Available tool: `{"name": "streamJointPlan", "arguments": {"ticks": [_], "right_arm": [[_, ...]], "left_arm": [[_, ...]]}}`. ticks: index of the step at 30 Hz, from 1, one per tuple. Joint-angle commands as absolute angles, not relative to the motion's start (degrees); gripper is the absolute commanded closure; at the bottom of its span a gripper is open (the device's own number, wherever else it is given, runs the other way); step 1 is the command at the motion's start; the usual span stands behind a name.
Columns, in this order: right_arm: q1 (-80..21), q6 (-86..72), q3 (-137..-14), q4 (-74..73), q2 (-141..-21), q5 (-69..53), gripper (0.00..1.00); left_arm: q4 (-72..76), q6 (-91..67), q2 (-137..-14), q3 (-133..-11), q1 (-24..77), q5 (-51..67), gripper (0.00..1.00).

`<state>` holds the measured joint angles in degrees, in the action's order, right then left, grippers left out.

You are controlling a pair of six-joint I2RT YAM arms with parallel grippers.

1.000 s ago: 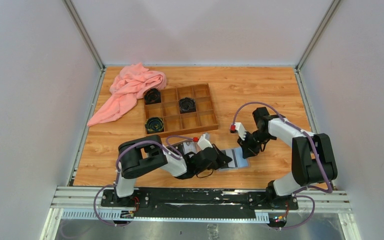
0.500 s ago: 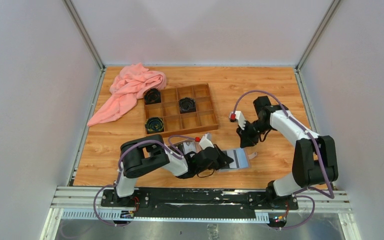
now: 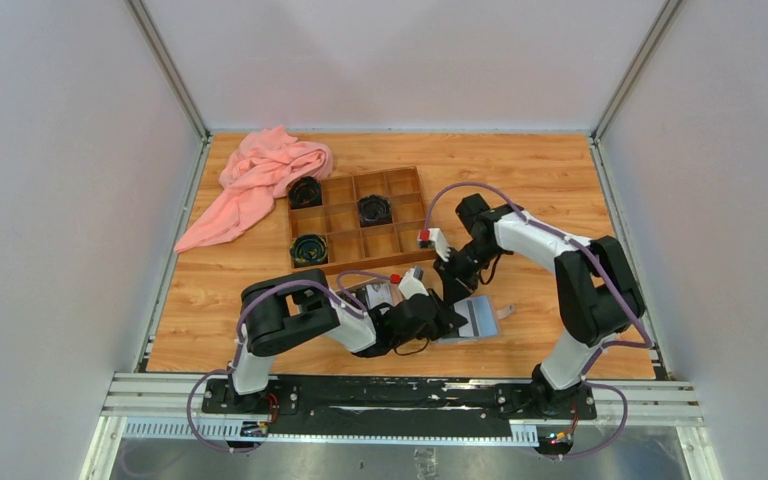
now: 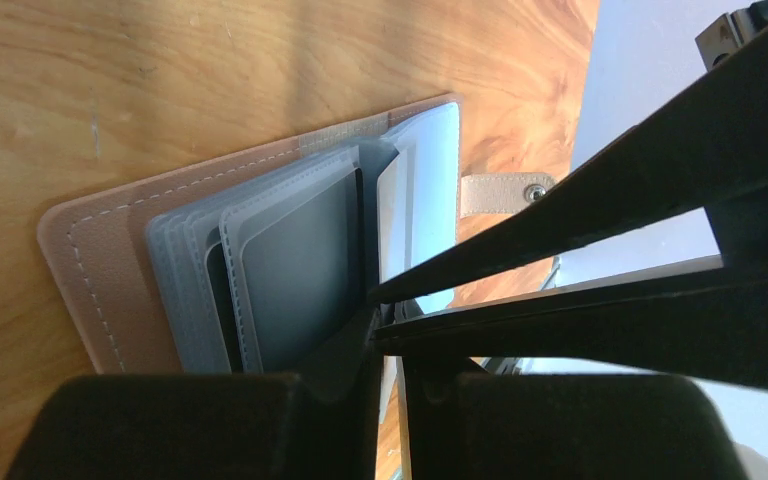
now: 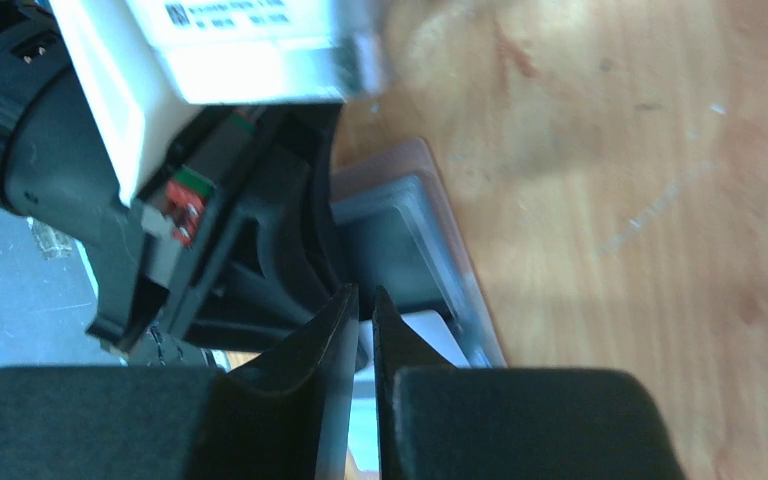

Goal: Put the credit cards into the card holder
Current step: Insert the credit card into the card holder.

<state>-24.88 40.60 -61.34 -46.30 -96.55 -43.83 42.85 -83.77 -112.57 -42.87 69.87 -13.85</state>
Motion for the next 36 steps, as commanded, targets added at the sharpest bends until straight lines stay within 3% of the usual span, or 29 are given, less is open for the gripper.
{"name": "streamJointPlan", "arguments": {"ticks": [1, 16, 24, 36], "right_arm": [[-27.7, 39.9, -59.8, -47.0, -96.8, -40.9, 0.87], [-29.2, 46.8, -55.8, -48.9, -96.1, -26.8, 0.9], [-28.3, 49.2, -54.6, -49.0, -94.6, -25.8, 0.9], [-25.3, 54.3, -53.2, -50.9, -93.5, -24.4, 0.9]], "left_arm": [[38.8, -82.3, -114.7, -42.7, 70.0, -12.7, 0.89], [38.8, -82.6, -114.6, -42.4, 70.0, -12.7, 0.78], [38.7, -82.1, -113.9, -42.3, 70.0, -12.6, 0.7], [38.7, -80.5, -112.2, -41.5, 70.0, -12.6, 0.68]]}}
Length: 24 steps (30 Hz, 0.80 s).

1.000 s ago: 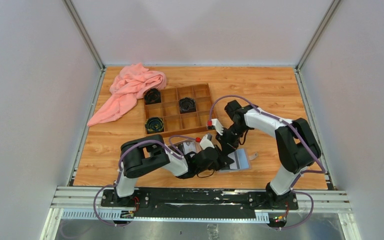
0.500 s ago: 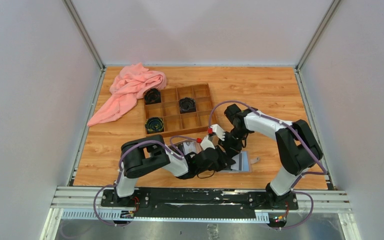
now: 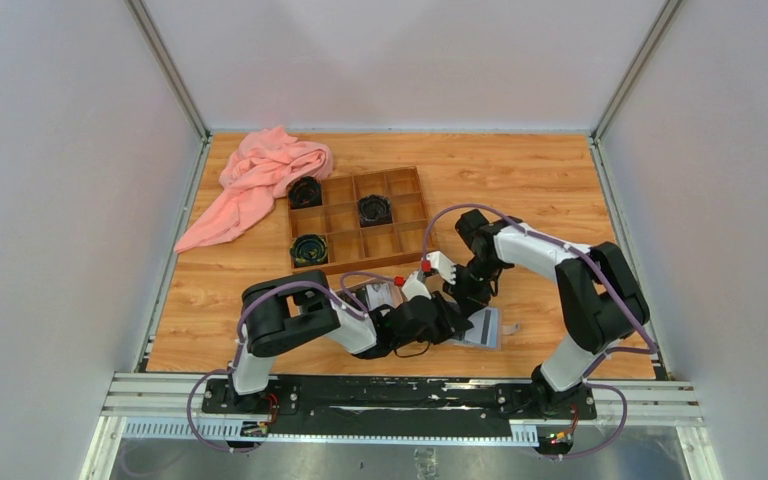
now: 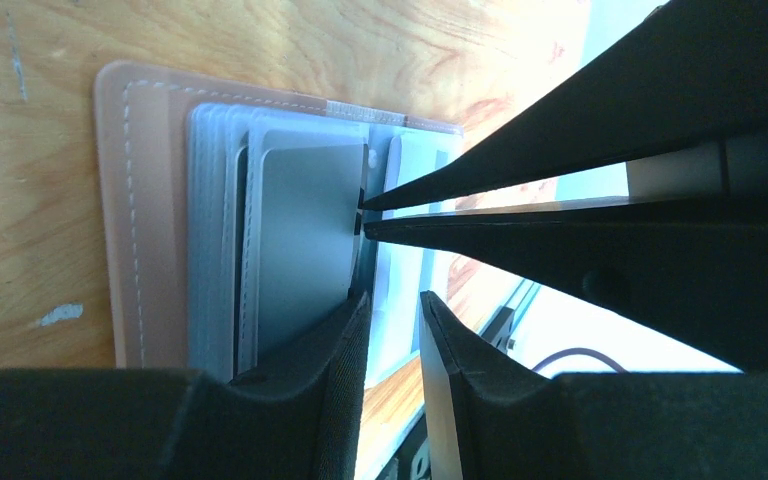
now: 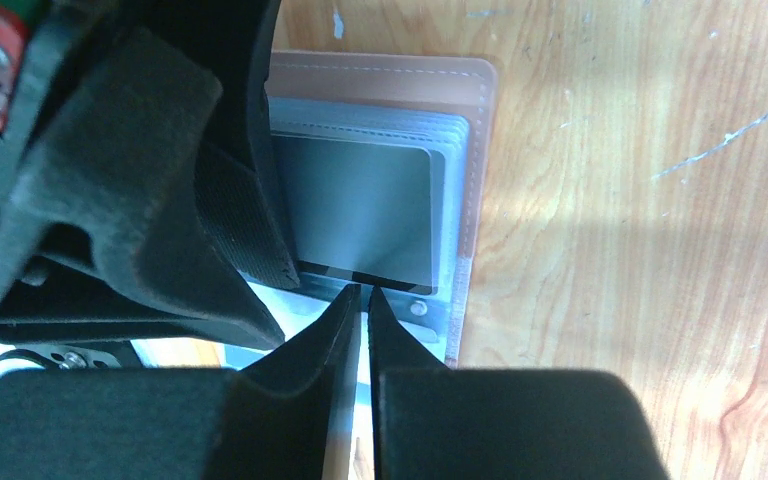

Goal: Put the credit cards into the card holder
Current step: Insert the credit card into the card holder.

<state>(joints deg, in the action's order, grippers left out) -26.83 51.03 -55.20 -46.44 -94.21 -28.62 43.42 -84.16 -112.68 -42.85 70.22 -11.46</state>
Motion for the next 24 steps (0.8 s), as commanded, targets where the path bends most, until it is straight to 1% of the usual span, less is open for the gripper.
{"name": "streamJointPlan", "arguments": {"ticks": [1, 7, 9, 14, 18, 21, 24], "right_arm": [[-25.1, 54.8, -53.1, -51.3, -93.3, -24.4, 0.9], [-22.9, 57.4, -53.3, -53.3, -91.6, -26.6, 0.89], [-22.0, 58.5, -54.1, -54.8, -90.5, -28.6, 0.86], [-17.6, 61.1, -58.0, -60.6, -87.7, -37.3, 0.74], [-13.0, 63.8, -58.6, -62.9, -83.6, -42.4, 0.72], [-9.0, 70.0, -56.5, -65.5, -79.0, -46.0, 0.71], [-8.0, 78.5, -52.6, -67.7, -74.3, -46.5, 0.7]], "left_arm": [[38.7, -80.3, -112.2, -41.5, 70.0, -12.6, 0.67], [38.7, -77.1, -110.9, -42.1, 70.0, -12.3, 0.67], [38.6, -75.3, -110.0, -42.4, 70.0, -12.2, 0.67], [37.6, -69.9, -109.0, -44.4, 70.0, -10.6, 0.66], [36.5, -65.5, -108.0, -45.6, 70.0, -9.8, 0.66], [36.3, -61.0, -105.9, -45.8, 70.0, -10.0, 0.66], [35.9, -55.8, -102.7, -45.6, 70.0, -10.5, 0.66]]}}
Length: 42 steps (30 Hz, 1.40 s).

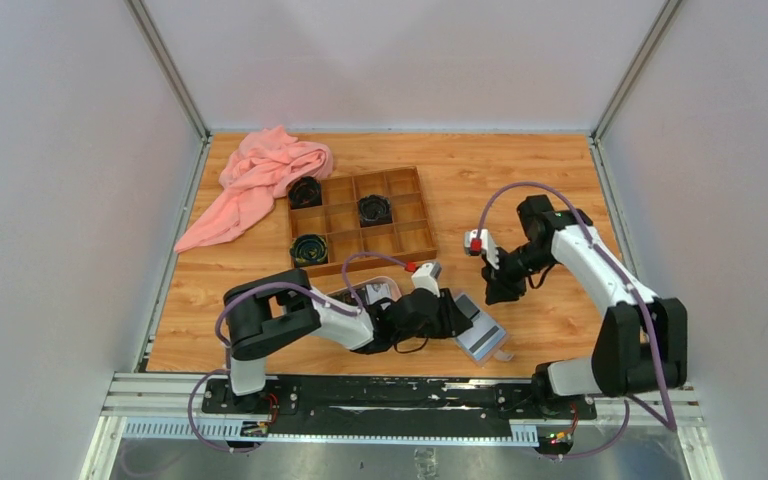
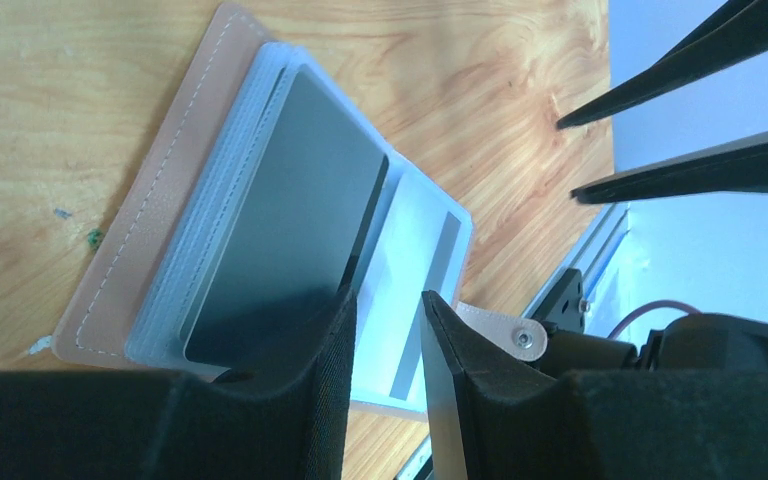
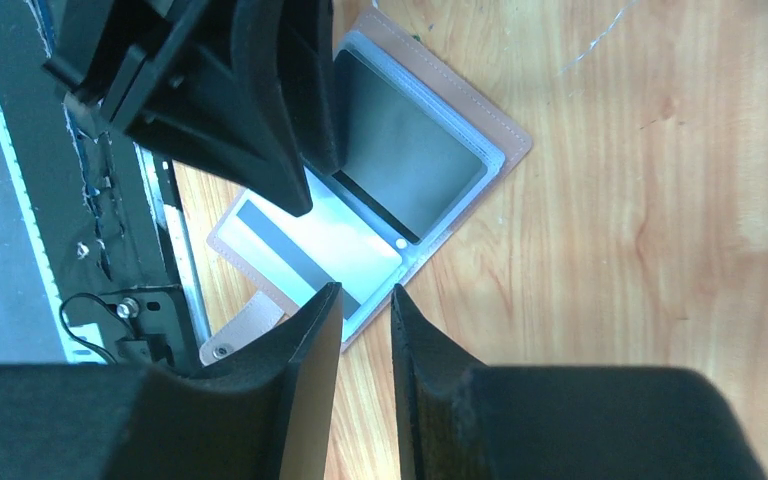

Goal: Put the credit cards into the card holder
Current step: Insert the credit card into the card holder, then move the card holder to the center of the board.

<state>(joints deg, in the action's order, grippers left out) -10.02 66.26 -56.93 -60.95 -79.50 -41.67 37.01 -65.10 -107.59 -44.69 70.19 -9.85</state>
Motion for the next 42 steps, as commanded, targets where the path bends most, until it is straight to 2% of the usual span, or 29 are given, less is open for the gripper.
{"name": "streamJointPlan", "arguments": {"ticks": [1, 9, 13, 16, 19, 24, 27, 29, 32, 37, 42], "right_arm": [[-8.0, 81.7, -50.9, -67.7, -72.7, -46.0, 0.69], [-7.8, 112.4, -35.9, -66.9, -61.0, -41.5, 0.62], [-7.8, 118.7, -32.9, -65.2, -61.2, -42.2, 0.65], [-8.0, 120.4, -33.0, -64.7, -64.5, -41.7, 0.71], [-8.0, 120.5, -33.7, -63.7, -67.7, -40.3, 0.73], [-8.1, 121.7, -34.5, -63.1, -71.6, -37.1, 0.77], [-8.2, 122.8, -34.5, -63.1, -72.5, -35.2, 0.78], [-8.2, 122.7, -34.7, -63.1, -72.9, -35.1, 0.78], [-8.5, 121.7, -35.0, -61.8, -73.8, -34.8, 0.78], [-8.6, 118.9, -36.2, -57.9, -75.6, -33.5, 0.79], [-8.6, 116.4, -38.1, -54.7, -77.3, -32.6, 0.79]], "left_arm": [[35.7, -53.3, -101.5, -45.5, 70.0, -10.4, 0.66], [33.8, -36.6, -86.0, -40.2, 72.4, -13.5, 0.66], [32.3, -29.2, -75.9, -33.6, 73.6, -17.7, 0.66], [32.3, -26.0, -67.8, -27.2, 73.7, -21.7, 0.64], [32.4, -25.2, -58.8, -20.3, 73.6, -25.4, 0.54], [32.6, -26.8, -45.9, -12.0, 73.4, -27.3, 0.29], [32.5, -27.9, -42.8, -10.5, 73.1, -23.8, 0.25], [32.7, -28.9, -43.6, -11.0, 73.0, -22.0, 0.27], [32.7, -30.3, -48.9, -14.2, 73.0, -19.5, 0.37], [32.7, -30.8, -62.7, -22.6, 73.0, -15.5, 0.6], [32.6, -31.6, -75.8, -31.1, 72.5, -14.1, 0.78]]}}
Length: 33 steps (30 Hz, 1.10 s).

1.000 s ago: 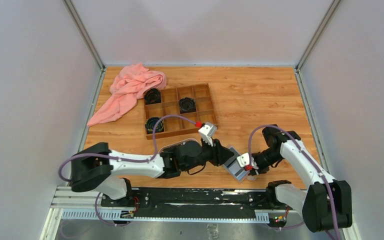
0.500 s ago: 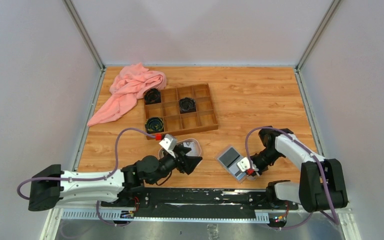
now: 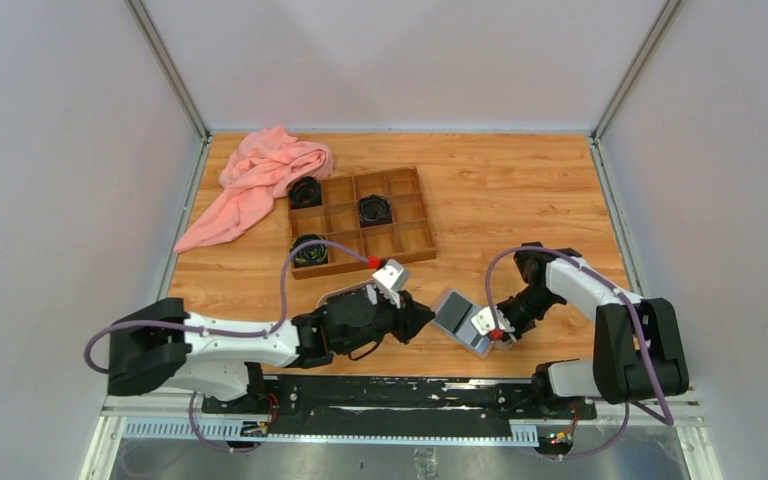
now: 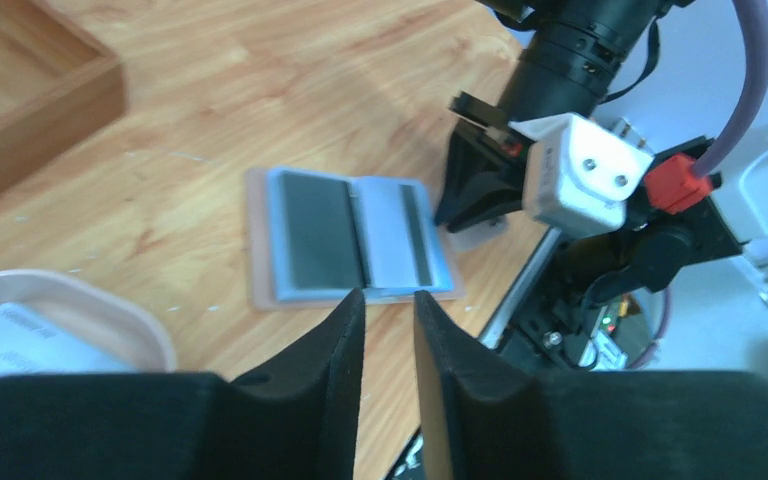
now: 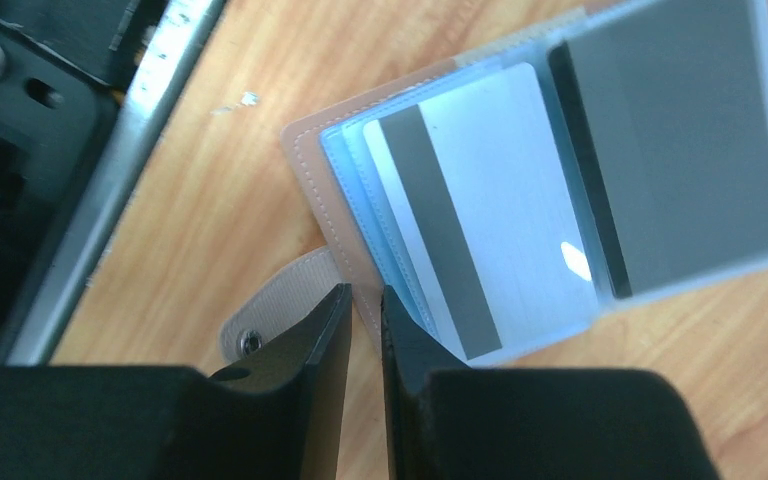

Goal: Put the credit cards into the card holder
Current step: Move the card holder to the center of the board.

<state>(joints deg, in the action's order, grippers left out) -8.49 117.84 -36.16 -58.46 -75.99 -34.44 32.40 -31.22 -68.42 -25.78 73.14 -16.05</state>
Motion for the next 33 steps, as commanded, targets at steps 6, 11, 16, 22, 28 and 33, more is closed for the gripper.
{"name": "streamJointPlan", "arguments": {"ticks": [6, 11, 16, 22, 28, 33], "right_arm": [[-8.6, 110.8, -42.5, -49.2, -81.6, -31.8, 0.81], [-8.2, 106.0, -43.5, -49.1, -80.9, -33.6, 0.8], [-8.2, 104.1, -41.6, -50.9, -78.0, -34.8, 0.79], [-8.2, 103.4, -40.2, -50.9, -77.8, -35.7, 0.8], [-8.2, 103.4, -40.4, -50.8, -79.1, -35.7, 0.8], [-8.2, 103.3, -40.4, -50.7, -79.9, -35.8, 0.8]], "left_arm": [[32.6, -36.1, -90.9, -39.7, 69.9, -11.0, 0.97], [30.7, -36.7, -98.1, -45.1, 69.6, -11.5, 1.0], [25.6, -37.0, -101.9, -48.3, 69.6, -12.7, 1.0], [20.0, -35.9, -103.6, -51.1, 69.6, -15.7, 1.0], [17.9, -35.2, -105.7, -52.9, 69.6, -14.8, 1.0], [16.9, -35.1, -107.9, -54.2, 69.6, -14.0, 1.0]]}}
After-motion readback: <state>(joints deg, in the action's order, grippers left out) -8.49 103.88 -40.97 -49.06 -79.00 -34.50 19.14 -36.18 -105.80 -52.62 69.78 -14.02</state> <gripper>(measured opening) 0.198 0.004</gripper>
